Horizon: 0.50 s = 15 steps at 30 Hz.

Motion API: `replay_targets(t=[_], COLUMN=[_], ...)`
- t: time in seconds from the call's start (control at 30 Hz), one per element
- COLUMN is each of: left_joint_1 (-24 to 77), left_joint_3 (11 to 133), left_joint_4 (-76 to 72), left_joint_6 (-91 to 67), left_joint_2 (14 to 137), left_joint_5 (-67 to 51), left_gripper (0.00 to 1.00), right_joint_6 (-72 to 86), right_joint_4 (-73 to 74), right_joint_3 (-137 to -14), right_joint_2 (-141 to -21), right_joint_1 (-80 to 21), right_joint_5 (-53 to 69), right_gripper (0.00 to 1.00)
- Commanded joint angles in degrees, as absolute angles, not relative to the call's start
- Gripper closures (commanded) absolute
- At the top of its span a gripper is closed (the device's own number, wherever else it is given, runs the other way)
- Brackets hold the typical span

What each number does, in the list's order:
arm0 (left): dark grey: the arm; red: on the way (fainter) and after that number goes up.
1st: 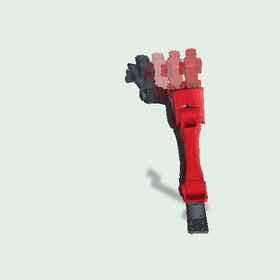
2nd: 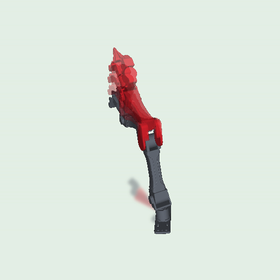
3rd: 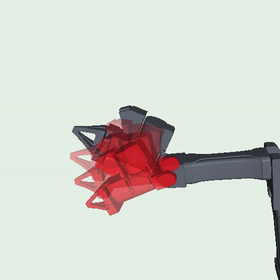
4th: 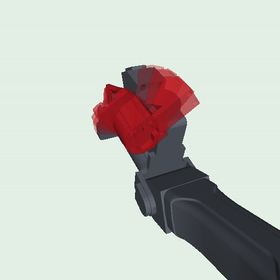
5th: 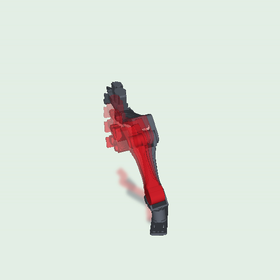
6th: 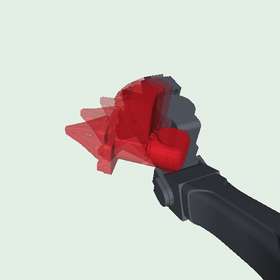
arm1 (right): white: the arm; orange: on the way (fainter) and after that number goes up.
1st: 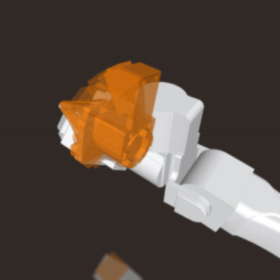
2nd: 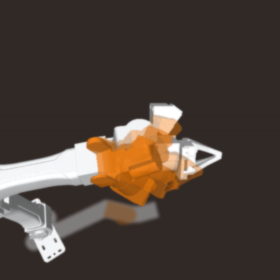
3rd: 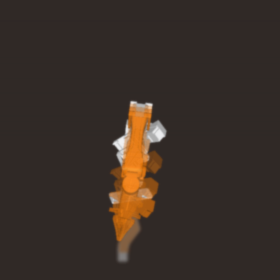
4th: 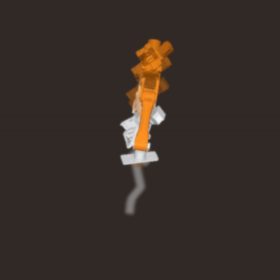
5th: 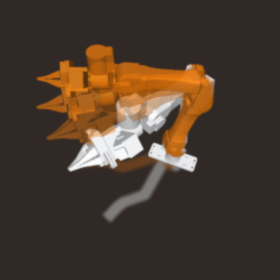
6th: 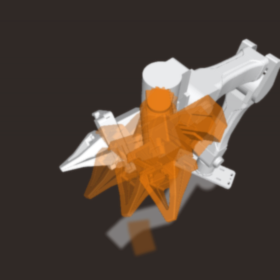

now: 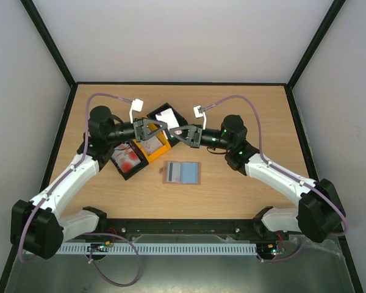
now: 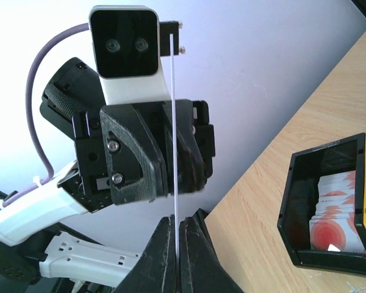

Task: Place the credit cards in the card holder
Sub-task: Pick up the credit card from the storage box.

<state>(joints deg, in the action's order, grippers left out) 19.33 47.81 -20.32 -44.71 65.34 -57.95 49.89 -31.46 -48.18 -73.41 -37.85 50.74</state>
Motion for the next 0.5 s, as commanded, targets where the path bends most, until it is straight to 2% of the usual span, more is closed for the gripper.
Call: replay_targets(t=[0.0,0.07,0.1,0.13,0.17,0.2,0.27,0.37,0.47], left_joint_1=[19.62,19.75,19.81,19.78,19.79,19.78,19.93,20.09,20.26], left_joint_3=[46.48,46.37,46.47,46.46,46.49,46.55,46.44,46.65,47.02], left_joint_4=[-29.77,-29.25,-28.43,-27.16,-26.02,-25.18,-23.99,-20.20,-17.20], left_joint_6=[-51.03,-50.31,-49.57,-48.52,-47.52,-46.56,-44.73,-40.74,-37.77], left_joint_2=[65.02,64.99,64.89,64.75,64.55,64.41,63.99,62.56,61.31], left_joint_5=[-57.62,-57.70,-57.69,-57.77,-58.03,-58.90,-61.05,-62.92,-64.05], left_gripper=[0.90,0.96,0.97,0.97,0.98,0.98,0.98,0.98,0.98], right_joint_6=[53.08,53.03,52.89,52.49,51.79,50.72,48.04,44.56,44.52], right_joint_4=[-36.62,-36.13,-35.55,-34.56,-33.44,-32.05,-29.16,-23.47,-22.98], right_joint_3=[-46.44,-46.22,-46.39,-46.58,-47.01,-47.46,-48.59,-50.82,-51.27], right_joint_2=[-71.13,-70.91,-70.74,-70.46,-69.96,-69.43,-68.65,-68.31,-69.44], right_joint_1=[-37.71,-37.71,-37.71,-37.71,-37.71,-37.68,-37.64,-37.62,-37.69], right_joint_5=[52.18,52.22,51.81,51.26,50.31,49.17,46.72,43.50,46.31], right_gripper=[0.98,0.97,0.93,0.84,0.70,0.64,0.62,0.66,0.69])
